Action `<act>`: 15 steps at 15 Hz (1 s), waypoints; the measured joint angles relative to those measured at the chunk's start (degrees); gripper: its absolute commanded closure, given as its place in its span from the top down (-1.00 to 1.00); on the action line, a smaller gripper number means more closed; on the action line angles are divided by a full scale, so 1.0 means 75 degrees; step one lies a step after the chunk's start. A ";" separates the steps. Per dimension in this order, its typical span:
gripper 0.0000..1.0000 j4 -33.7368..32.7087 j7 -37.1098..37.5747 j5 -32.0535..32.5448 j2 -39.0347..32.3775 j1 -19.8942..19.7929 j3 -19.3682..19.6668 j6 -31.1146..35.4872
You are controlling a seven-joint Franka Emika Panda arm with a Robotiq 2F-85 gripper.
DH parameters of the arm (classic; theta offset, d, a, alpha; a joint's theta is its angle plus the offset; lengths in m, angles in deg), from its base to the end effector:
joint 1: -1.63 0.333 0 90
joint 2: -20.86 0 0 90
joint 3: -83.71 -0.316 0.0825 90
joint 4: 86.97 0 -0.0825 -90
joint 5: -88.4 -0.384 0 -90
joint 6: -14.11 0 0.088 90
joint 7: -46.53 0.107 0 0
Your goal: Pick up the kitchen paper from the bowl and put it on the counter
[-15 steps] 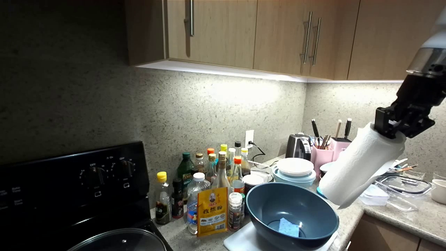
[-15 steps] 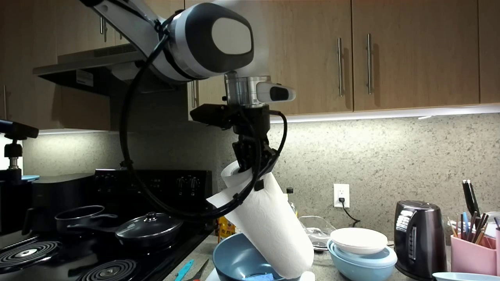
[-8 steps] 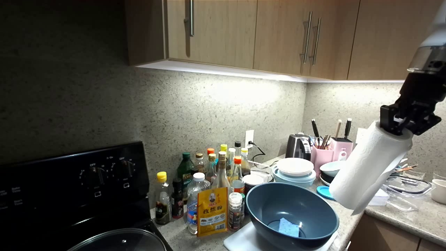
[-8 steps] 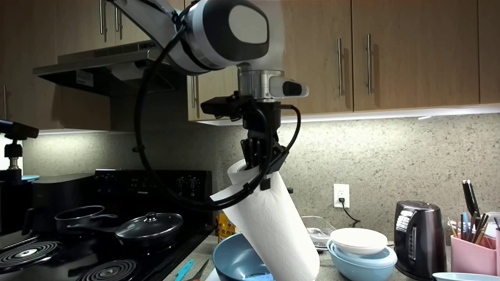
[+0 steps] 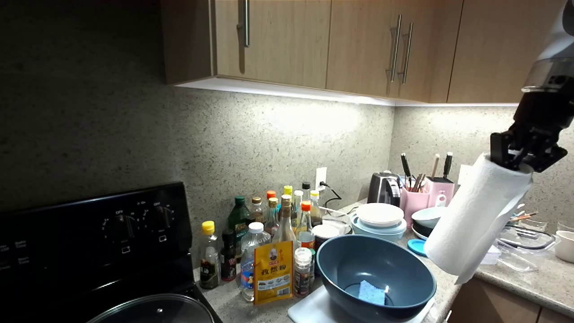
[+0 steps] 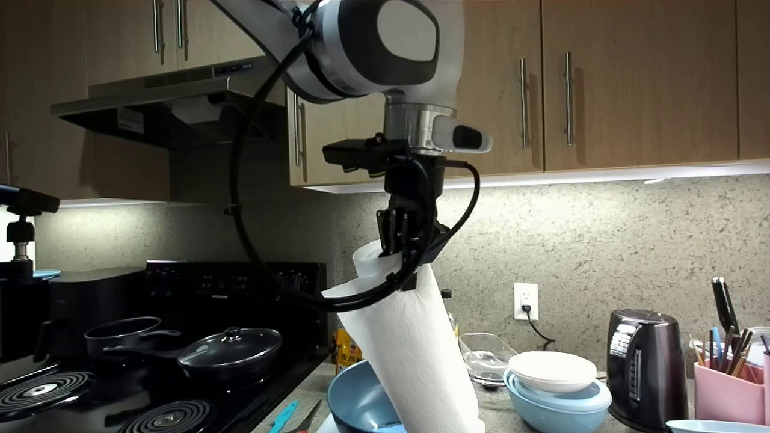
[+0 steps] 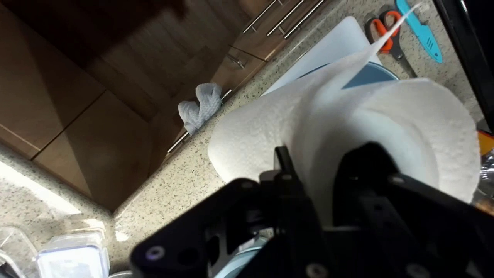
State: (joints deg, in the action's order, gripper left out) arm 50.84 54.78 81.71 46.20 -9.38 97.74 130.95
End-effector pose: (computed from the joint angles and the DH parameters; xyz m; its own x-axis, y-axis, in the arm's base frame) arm 0.3841 -0.1784 0.4787 0.8171 -0.5759 0.0254 -0.5581 -0.8013 -0.2155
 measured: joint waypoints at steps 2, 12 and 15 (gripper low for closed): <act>-0.93 -0.0175 -0.0232 -0.0172 -0.0149 -0.0003 0.0129 -0.0225; -0.74 -0.0384 -0.0223 -0.0112 -0.0330 -0.0079 0.0136 -0.0318; -0.93 -0.0384 -0.0223 -0.0112 -0.0330 -0.0079 0.0136 -0.0318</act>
State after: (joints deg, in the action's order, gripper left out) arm 47.96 53.11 80.88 43.72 -9.97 98.77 128.56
